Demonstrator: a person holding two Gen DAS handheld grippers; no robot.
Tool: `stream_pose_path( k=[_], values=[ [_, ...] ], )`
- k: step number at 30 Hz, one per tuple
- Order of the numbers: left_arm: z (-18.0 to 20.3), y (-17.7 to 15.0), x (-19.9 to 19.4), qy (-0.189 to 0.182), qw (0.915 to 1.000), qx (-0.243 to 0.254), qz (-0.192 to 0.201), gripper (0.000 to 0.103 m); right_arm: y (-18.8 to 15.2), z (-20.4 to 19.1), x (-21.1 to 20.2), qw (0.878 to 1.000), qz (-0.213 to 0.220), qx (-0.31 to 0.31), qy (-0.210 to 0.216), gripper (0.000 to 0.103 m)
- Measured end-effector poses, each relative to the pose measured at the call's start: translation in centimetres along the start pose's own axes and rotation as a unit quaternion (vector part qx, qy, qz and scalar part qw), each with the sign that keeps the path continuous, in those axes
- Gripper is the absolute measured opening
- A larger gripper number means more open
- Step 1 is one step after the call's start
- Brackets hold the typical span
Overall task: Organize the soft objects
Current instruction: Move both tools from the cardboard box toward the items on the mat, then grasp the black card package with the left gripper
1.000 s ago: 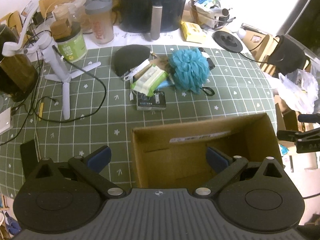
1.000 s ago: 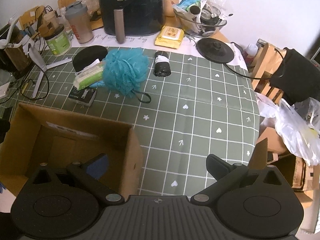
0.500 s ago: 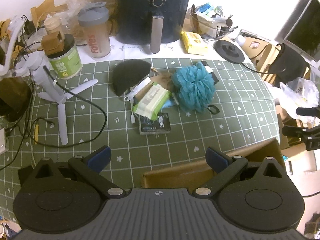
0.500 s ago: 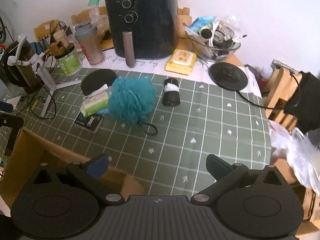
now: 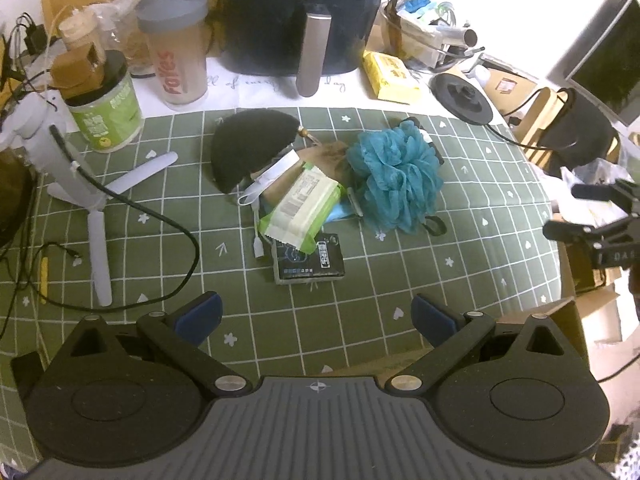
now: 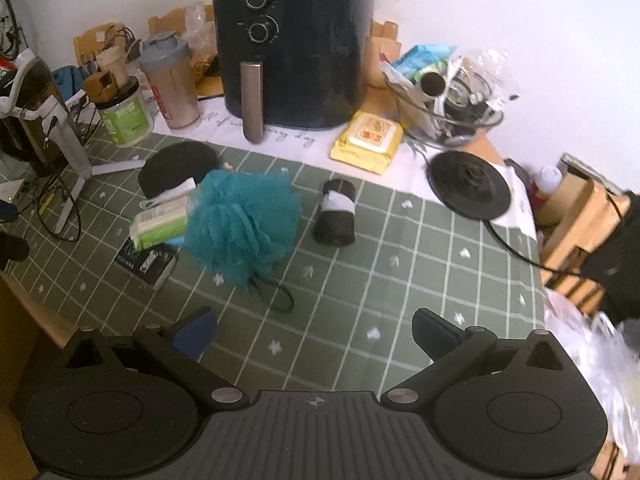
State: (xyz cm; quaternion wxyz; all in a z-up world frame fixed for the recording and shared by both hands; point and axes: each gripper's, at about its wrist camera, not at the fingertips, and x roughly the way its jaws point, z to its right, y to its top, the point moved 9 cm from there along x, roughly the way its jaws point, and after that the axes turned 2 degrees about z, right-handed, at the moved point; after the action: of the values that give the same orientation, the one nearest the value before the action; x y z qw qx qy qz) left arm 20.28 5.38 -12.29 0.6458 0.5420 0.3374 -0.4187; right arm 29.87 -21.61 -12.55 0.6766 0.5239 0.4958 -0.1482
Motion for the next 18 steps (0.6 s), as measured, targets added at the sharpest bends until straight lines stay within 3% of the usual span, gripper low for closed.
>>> stream_pose_path(
  k=[9, 15, 18],
  values=[
    [-0.5, 1.1, 4.2, -0.033, 0.9988, 0.027, -0.024, 0.103, 1.3, -0.2, 2.2, 1.0, 0.004, -0.017, 0.009, 0.103],
    [-1.2, 1.3, 7.9, -0.038, 0.996, 0.024, -0.077, 0.103, 0.9, -0.2, 3.1, 1.0, -0.008, -0.004, 0.011, 0.103],
    [-2.0, 1.6, 9.7, -0.039, 0.9924, 0.0, -0.117, 0.103, 0.5, -0.1, 3.1, 1.0, -0.013, 0.009, 0.014, 0.103]
  ],
)
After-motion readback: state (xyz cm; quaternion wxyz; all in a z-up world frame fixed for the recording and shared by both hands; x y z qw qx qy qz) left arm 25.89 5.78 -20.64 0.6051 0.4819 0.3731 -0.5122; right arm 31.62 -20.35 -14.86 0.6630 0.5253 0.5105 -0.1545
